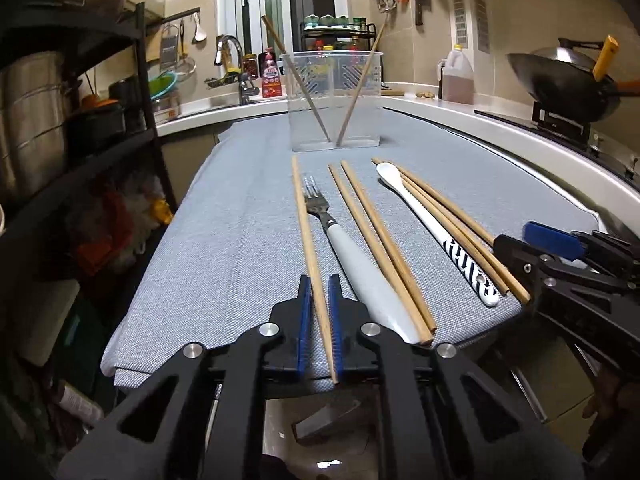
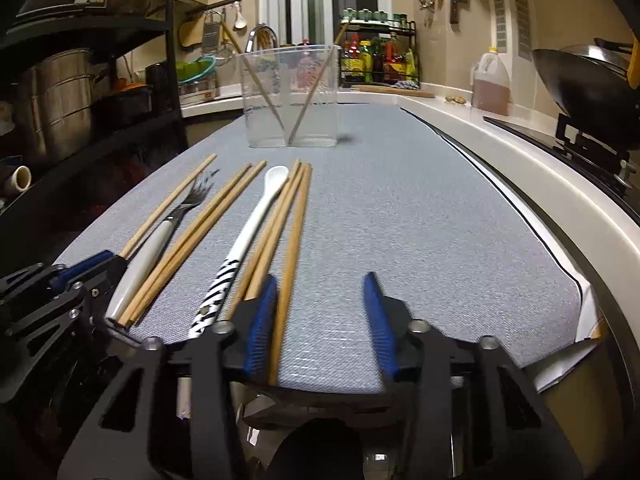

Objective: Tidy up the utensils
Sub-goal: 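Close the left tool on a wooden chopstick while the right tool grasps another chopstick, then lift the left tool's chopstick toward the container while the right tool carries its chopstick there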

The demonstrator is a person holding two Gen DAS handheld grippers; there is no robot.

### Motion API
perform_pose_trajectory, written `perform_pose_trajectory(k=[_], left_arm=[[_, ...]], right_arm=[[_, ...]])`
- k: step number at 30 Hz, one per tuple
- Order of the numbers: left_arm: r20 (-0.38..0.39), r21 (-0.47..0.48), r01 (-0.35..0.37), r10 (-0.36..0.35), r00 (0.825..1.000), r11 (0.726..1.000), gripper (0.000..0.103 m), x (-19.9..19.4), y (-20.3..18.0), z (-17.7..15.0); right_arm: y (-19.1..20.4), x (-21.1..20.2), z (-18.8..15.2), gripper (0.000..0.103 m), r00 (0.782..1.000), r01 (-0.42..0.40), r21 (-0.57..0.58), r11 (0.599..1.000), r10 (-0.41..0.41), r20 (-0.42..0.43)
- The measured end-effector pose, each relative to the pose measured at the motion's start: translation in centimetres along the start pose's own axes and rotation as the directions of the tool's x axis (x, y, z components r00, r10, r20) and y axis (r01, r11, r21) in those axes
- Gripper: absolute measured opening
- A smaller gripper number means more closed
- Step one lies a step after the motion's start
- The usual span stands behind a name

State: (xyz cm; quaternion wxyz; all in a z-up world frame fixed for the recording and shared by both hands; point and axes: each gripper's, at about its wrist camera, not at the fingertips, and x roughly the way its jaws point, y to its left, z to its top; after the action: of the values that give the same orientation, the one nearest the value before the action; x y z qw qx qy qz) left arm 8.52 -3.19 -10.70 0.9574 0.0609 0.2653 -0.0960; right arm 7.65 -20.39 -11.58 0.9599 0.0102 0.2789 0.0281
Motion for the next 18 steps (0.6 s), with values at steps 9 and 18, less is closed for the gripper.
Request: perform_pose_trajectory(k=[9,18], left_arm=[[0.014,-0.014,0.015,-0.015,1.0,1.0,0.006,-1.0,0.7,1.2],[0.148,0.009,0.021,-0.022,0.989,1.0,0.006,-4.2,1.0,4.2]], right_arm=[[0.2,-0.6,1.0,0.006,1.0,-0.029,0.001,1.0,0.029,0.001],[-0.1,-3.0,3.0,0.006,0.995,-0.013,-0.014,1.0,0.015,0.099]])
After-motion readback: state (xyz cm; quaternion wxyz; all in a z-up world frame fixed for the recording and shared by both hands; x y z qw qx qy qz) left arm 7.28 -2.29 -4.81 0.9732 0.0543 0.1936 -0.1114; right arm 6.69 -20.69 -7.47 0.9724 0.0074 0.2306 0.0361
